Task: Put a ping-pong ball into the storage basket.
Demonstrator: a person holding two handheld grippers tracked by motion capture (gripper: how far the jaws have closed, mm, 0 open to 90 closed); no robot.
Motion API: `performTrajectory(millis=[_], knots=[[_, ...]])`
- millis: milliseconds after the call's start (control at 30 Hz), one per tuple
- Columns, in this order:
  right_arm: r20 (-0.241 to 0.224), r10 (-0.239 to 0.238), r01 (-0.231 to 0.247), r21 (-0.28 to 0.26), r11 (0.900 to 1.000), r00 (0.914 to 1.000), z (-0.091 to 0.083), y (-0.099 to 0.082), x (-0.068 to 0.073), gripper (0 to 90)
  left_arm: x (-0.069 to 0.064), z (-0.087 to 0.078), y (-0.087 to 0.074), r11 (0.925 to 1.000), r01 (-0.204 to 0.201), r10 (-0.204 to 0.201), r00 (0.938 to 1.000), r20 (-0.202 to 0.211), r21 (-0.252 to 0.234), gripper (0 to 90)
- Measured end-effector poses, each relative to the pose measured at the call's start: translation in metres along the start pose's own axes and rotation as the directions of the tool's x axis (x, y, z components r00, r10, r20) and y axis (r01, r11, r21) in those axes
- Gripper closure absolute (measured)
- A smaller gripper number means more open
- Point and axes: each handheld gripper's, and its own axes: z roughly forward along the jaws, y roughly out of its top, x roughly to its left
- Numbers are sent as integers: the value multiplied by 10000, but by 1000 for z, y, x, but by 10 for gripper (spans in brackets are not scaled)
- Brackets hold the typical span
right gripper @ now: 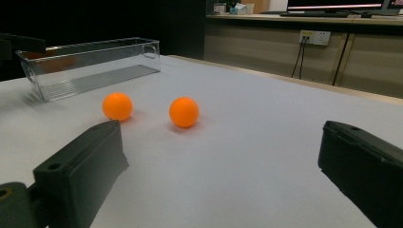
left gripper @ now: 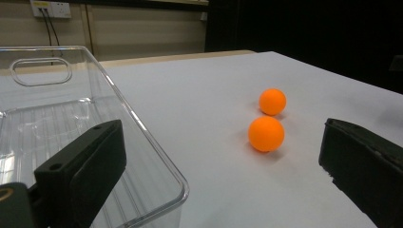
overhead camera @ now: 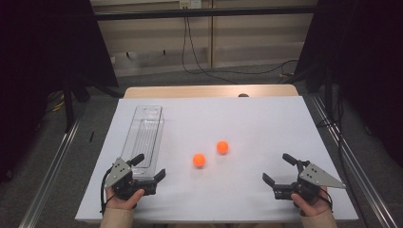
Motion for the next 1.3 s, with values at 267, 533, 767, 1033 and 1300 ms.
performTrajectory(millis=[267,533,767,1033,1300], knots=[[12,-3,3,-1,10000,10000,0,0,0,12,-4,5,1,9999,102,-104,9998,159,102,19],[-4,66,-66,-24,10000,10000,0,0,1,12,-8,11,2,9997,94,-101,9995,292,243,19],[-26,60,-60,-39,10000,10000,0,1,1,13,-10,13,5,9998,63,-68,9995,292,181,20],[-55,28,-28,-20,10000,10000,0,1,1,13,-11,14,8,10000,58,-60,9995,296,57,22],[-60,28,-29,-51,10000,10000,0,1,1,13,-16,22,11,9999,-91,86,9990,428,108,22]])
